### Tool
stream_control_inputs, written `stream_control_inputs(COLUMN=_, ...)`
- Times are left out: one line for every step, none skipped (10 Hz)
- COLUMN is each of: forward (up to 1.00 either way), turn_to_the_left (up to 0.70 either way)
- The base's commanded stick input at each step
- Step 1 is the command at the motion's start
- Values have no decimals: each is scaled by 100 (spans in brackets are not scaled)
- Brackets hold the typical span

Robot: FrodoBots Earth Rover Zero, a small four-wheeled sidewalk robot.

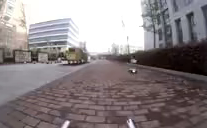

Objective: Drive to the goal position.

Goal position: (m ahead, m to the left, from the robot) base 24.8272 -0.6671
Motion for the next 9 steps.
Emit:
stream_control_inputs(forward=70, turn_to_the_left=-14)
stream_control_inputs(forward=70, turn_to_the_left=-14)
stream_control_inputs(forward=70, turn_to_the_left=-14)
stream_control_inputs(forward=70, turn_to_the_left=-14)
stream_control_inputs(forward=70, turn_to_the_left=-14)
stream_control_inputs(forward=70, turn_to_the_left=-14)
stream_control_inputs(forward=70, turn_to_the_left=-14)
stream_control_inputs(forward=70, turn_to_the_left=-14)
stream_control_inputs(forward=70, turn_to_the_left=-14)
